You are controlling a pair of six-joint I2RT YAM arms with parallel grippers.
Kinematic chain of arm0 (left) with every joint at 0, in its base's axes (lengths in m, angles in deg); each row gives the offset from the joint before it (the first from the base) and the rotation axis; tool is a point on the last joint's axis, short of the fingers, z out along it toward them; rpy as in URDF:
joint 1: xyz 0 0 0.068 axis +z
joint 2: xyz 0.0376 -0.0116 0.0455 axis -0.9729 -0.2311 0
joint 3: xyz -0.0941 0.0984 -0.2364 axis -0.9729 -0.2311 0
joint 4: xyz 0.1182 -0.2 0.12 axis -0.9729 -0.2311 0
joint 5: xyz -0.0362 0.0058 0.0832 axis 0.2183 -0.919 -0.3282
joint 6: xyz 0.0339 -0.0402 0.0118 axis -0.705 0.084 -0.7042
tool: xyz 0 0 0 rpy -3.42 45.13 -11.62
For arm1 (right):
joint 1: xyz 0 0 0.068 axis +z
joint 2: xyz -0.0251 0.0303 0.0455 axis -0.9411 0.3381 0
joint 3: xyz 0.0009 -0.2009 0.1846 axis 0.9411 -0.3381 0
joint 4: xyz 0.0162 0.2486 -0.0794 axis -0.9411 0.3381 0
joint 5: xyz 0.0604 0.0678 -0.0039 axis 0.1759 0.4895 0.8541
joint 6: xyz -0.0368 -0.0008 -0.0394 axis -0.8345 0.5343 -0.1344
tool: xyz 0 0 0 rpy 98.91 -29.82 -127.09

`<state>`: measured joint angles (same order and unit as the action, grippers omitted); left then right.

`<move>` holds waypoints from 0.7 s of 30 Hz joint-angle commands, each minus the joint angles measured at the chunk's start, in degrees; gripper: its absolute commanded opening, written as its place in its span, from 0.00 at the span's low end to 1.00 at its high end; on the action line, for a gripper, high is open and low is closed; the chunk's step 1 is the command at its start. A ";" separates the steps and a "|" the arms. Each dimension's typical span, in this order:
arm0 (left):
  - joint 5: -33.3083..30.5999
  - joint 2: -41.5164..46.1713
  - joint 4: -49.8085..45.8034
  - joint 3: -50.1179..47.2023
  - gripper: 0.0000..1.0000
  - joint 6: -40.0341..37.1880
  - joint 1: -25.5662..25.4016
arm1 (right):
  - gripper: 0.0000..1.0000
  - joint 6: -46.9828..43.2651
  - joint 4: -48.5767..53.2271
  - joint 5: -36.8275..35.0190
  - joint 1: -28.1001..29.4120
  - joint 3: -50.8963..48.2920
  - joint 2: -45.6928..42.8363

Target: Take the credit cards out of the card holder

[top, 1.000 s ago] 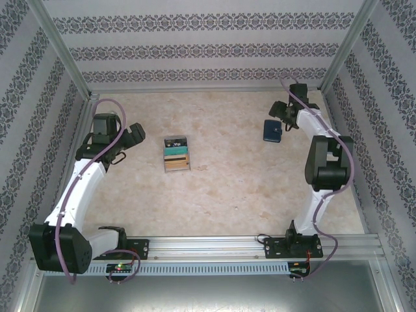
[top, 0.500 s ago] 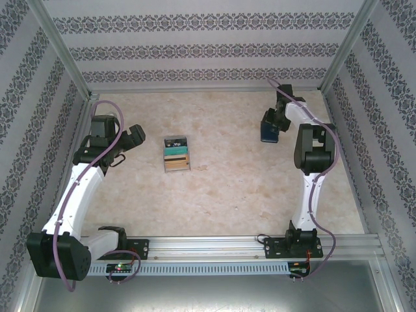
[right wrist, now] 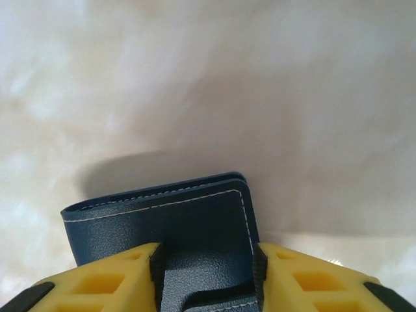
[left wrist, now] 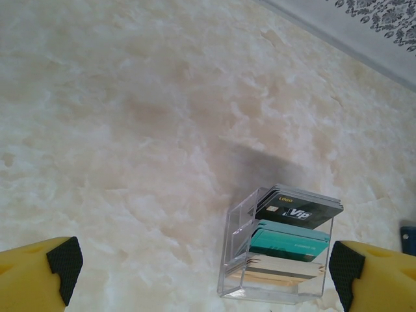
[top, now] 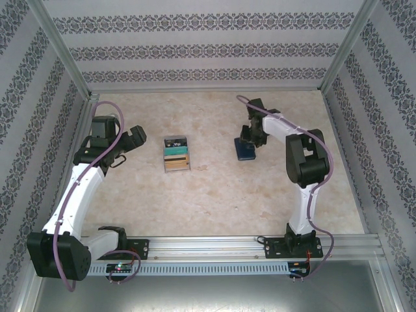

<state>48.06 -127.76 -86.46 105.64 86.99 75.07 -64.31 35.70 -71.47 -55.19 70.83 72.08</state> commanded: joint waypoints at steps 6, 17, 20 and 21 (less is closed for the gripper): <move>3.21 0.66 -0.30 -1.37 0.99 0.39 -0.63 | 0.46 12.15 -2.34 0.54 11.53 -12.55 -8.34; 4.68 0.66 -0.83 -0.83 0.99 2.25 -2.42 | 0.49 5.40 8.56 -11.89 19.19 -7.90 -13.90; 4.81 1.12 -0.40 -1.72 0.99 2.14 -3.08 | 0.40 3.10 9.71 -12.01 20.61 -7.35 -12.79; 4.90 1.20 -0.28 -1.92 0.99 2.14 -3.26 | 0.39 2.58 10.00 -11.77 20.88 -7.08 -12.21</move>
<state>52.32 -127.73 -86.46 104.72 88.43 72.69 -58.43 41.62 -80.43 -35.43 62.41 59.51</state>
